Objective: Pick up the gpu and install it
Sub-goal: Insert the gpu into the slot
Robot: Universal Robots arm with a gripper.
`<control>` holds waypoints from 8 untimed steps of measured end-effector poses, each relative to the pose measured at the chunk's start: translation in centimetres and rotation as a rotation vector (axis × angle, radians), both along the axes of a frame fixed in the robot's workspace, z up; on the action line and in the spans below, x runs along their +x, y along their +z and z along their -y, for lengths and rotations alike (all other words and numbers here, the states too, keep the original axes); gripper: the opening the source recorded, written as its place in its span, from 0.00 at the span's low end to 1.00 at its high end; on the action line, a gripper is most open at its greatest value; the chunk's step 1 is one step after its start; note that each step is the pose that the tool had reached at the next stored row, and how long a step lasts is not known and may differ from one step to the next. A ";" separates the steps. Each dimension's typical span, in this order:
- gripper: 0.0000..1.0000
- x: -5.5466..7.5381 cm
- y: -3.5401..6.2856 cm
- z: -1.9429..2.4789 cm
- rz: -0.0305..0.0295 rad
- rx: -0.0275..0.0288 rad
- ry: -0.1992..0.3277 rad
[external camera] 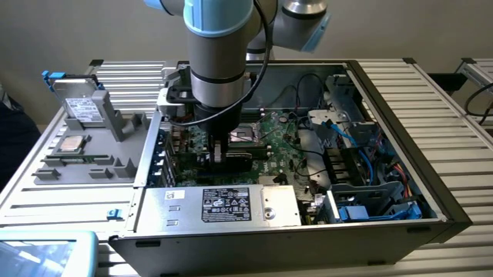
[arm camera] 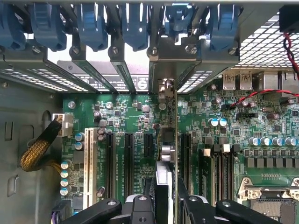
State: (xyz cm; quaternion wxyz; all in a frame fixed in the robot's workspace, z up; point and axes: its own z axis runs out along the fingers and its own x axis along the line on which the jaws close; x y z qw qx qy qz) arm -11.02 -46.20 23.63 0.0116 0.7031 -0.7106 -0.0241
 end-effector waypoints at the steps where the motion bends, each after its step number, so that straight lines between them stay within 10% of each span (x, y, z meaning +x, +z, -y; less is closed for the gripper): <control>1: 0.28 0.0 -0.07 0.00 0.0003 0.0001 0.000; 8: 0.28 -0.1 -0.21 -0.01 0.0018 0.0003 0.000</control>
